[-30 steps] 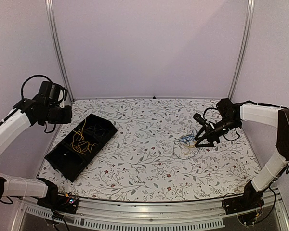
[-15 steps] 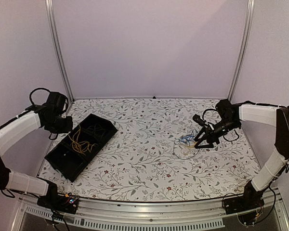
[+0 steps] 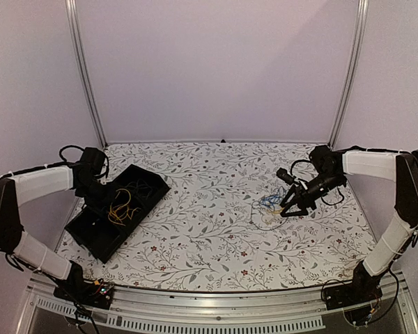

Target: Untangle the cables

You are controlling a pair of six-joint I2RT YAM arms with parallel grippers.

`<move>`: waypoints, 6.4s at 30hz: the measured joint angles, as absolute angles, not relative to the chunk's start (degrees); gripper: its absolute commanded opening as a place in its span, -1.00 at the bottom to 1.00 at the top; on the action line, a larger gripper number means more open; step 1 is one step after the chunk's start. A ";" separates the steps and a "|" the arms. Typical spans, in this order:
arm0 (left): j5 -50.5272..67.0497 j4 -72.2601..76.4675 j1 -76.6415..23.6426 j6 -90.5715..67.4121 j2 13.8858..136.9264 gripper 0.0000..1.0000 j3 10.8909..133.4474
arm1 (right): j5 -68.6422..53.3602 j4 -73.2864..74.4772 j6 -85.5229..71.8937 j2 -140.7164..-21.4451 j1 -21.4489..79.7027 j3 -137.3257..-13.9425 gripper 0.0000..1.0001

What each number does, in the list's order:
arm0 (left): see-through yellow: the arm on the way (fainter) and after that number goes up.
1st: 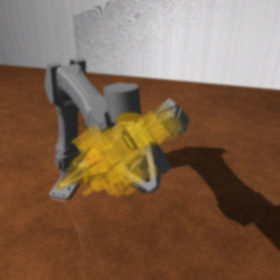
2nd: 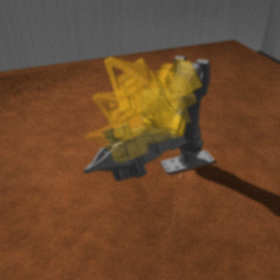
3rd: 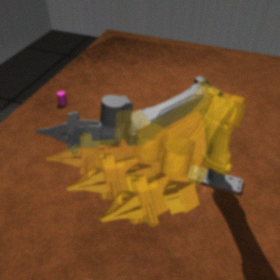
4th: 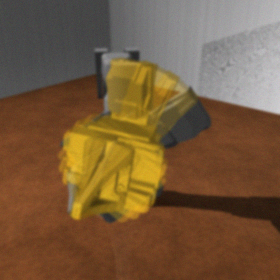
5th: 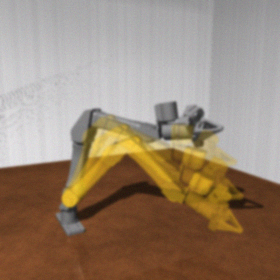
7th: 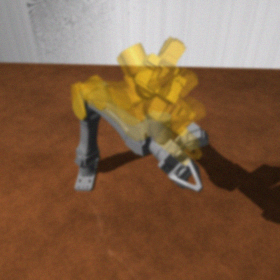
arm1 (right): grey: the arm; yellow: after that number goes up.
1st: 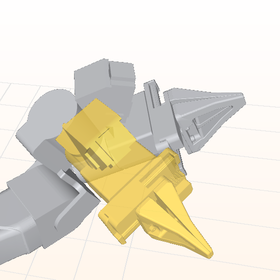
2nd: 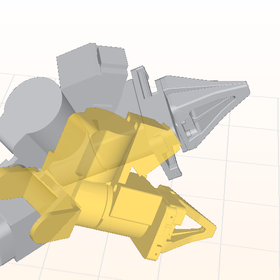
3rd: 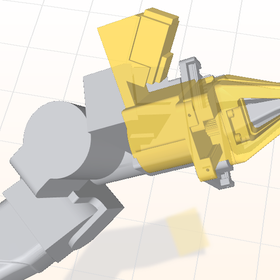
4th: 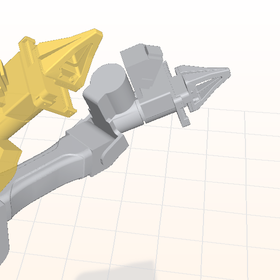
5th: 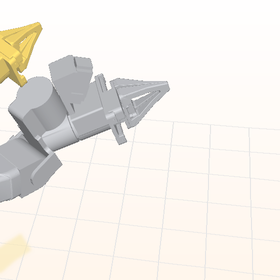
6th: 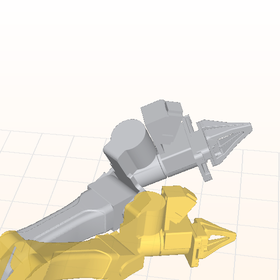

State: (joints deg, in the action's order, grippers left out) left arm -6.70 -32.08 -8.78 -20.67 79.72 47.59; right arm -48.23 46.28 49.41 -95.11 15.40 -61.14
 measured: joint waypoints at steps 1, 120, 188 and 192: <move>-5.65 -31.40 -8.78 -20.80 80.34 -1.00 47.44 | -48.21 46.35 49.45 -95.11 15.51 -61.19 0.30; 11.60 -2.15 -26.09 -8.05 72.71 0.99 58.46 | -4.19 34.76 61.14 -91.29 31.20 -60.64 -0.14; 7.05 19.57 -44.58 0.40 74.35 0.43 53.76 | -36.56 46.19 47.22 -78.13 15.44 -98.96 -1.00; 7.14 24.84 -50.57 2.02 81.56 0.45 55.70 | -39.20 45.17 43.18 -79.50 15.40 -102.26 -1.00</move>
